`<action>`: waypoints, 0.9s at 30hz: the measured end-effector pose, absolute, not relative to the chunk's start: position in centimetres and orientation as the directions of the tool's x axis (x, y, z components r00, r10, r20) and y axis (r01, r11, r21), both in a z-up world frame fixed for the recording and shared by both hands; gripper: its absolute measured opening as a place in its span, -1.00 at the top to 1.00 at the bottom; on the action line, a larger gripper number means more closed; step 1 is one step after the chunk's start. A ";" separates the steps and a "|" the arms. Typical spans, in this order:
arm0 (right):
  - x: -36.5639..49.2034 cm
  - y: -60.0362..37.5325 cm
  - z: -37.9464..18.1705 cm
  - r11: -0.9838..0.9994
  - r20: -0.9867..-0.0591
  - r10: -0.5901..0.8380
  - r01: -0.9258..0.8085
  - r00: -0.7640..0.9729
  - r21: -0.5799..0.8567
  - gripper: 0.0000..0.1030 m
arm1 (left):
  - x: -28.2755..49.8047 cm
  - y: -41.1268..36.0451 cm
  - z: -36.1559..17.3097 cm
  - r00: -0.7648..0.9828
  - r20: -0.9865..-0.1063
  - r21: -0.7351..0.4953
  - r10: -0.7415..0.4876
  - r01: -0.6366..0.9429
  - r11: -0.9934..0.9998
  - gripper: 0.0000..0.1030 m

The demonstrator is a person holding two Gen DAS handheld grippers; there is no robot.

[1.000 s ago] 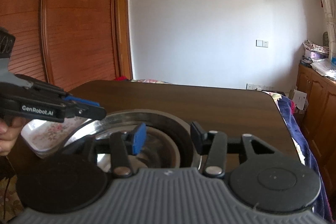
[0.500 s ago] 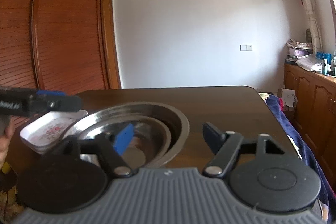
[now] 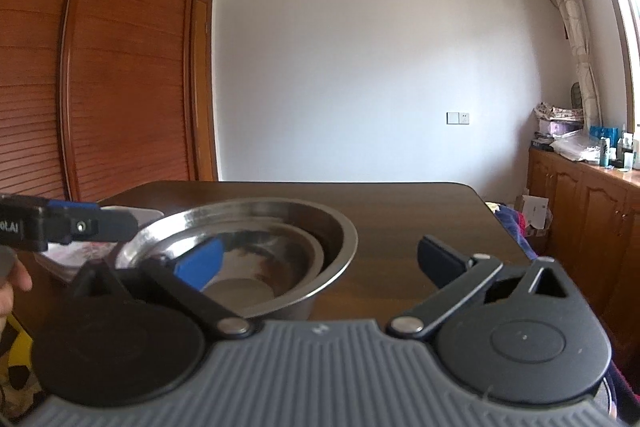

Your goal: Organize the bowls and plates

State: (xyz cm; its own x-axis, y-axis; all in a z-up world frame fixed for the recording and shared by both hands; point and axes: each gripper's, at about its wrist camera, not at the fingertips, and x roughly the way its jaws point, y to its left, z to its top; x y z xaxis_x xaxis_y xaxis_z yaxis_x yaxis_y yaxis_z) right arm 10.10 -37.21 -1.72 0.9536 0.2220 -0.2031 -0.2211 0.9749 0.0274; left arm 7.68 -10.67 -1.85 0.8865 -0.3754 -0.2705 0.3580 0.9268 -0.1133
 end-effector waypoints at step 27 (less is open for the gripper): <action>11.4 -37.4 -2.5 0.963 -0.287 0.268 -0.247 0.920 0.108 -0.19 | 9.0 -12.1 -3.1 0.849 -0.335 -0.126 -0.409 0.390 0.912 -0.44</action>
State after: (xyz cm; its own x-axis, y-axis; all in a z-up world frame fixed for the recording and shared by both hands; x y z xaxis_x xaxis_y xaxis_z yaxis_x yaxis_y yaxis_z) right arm 11.42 -37.45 -2.47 0.9196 0.2679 -0.2873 -0.2468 0.9630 0.1080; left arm 8.97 -12.11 -3.14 0.8489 -0.4087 -0.3351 0.3897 0.9123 -0.1256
